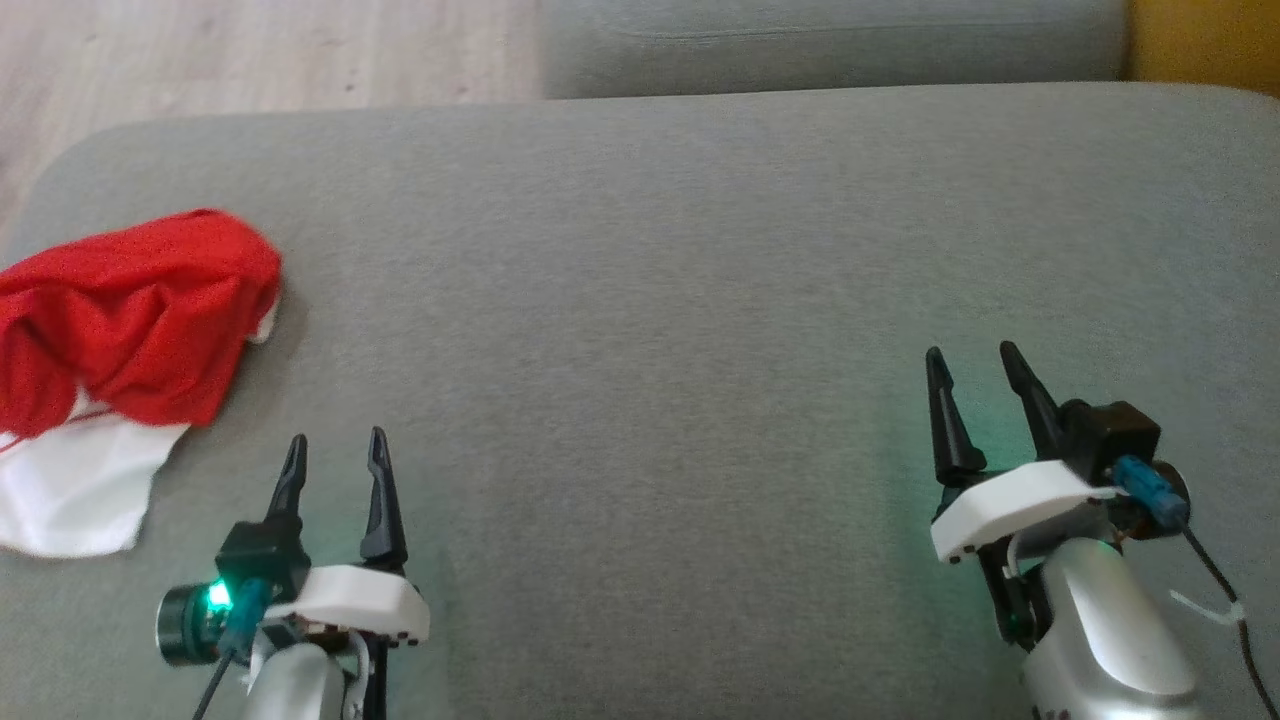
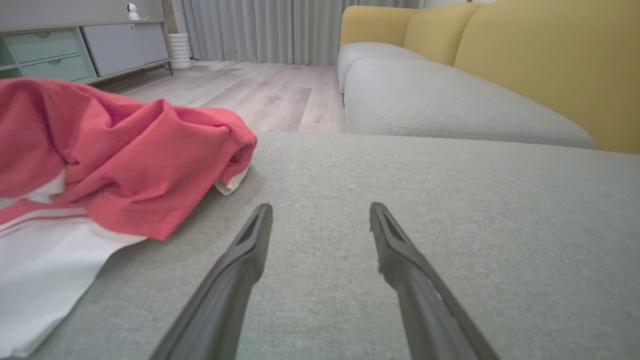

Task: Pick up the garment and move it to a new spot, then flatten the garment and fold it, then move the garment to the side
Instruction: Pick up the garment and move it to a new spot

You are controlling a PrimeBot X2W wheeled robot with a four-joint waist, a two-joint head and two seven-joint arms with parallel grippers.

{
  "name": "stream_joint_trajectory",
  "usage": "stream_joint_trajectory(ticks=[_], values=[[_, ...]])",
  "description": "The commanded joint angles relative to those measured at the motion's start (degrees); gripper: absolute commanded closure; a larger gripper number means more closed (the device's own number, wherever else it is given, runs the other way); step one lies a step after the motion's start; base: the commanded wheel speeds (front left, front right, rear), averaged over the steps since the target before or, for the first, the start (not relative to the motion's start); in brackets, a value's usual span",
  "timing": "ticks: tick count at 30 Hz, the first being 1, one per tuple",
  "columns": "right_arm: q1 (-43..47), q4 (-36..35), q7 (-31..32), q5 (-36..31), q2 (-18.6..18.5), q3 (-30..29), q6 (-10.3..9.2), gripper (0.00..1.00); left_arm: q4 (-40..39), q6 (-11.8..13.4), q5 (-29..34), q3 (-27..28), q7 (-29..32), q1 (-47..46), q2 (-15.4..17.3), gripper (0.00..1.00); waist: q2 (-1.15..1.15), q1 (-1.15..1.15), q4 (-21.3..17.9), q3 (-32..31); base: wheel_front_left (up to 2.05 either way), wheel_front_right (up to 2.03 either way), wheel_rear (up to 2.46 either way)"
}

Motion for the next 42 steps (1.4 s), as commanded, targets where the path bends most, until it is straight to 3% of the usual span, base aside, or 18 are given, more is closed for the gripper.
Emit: stream_joint_trajectory(ticks=[1,13,19,24,30,34,42], values=[[-1.5,-1.8,-0.8,-0.6,0.0,1.9,0.23,0.0,-1.9,0.5,-0.5,1.8,-0.6,-1.2,0.5,0.0,0.0,0.0,2.4,0.4,0.0,0.0,0.0],[-1.6,-1.3,-0.8,-0.2,0.0,8.1,0.23,0.0,-2.2,1.4,-1.8,3.3,-0.6,1.5,0.5,0.0,0.0,0.0,20.4,1.8,0.0,0.0,0.0],[-2.3,-1.2,-0.8,1.0,0.0,12.3,0.23,0.0,-2.7,1.7,-2.6,5.7,-0.6,3.3,0.5,0.0,0.0,0.0,25.1,2.6,0.0,0.0,0.0],[-3.3,-0.5,-0.8,1.1,0.0,14.1,0.23,0.0,-3.6,1.1,-3.1,8.2,-0.6,3.2,0.5,0.0,0.0,0.0,24.6,4.1,0.0,0.0,0.0],[-5.0,0.2,-0.8,-0.4,0.0,13.3,0.23,0.0,-8.3,-1.3,-2.3,12.7,-0.6,-1.6,0.8,0.0,0.0,0.0,22.8,7.5,0.0,0.0,0.0],[-6.2,-0.2,-0.8,-2.2,0.0,12.6,0.23,0.0,-8.6,-4.1,-1.5,15.2,-0.6,-7.7,2.9,0.0,0.0,0.0,21.3,10.8,0.0,0.0,0.0],[-8.8,-2.4,-0.8,-3.2,-0.9,13.9,0.23,0.0,2.3,-6.7,-2.1,13.3,-0.6,-22.7,9.9,0.0,0.0,0.0,17.4,16.9,0.0,0.0,0.0]])
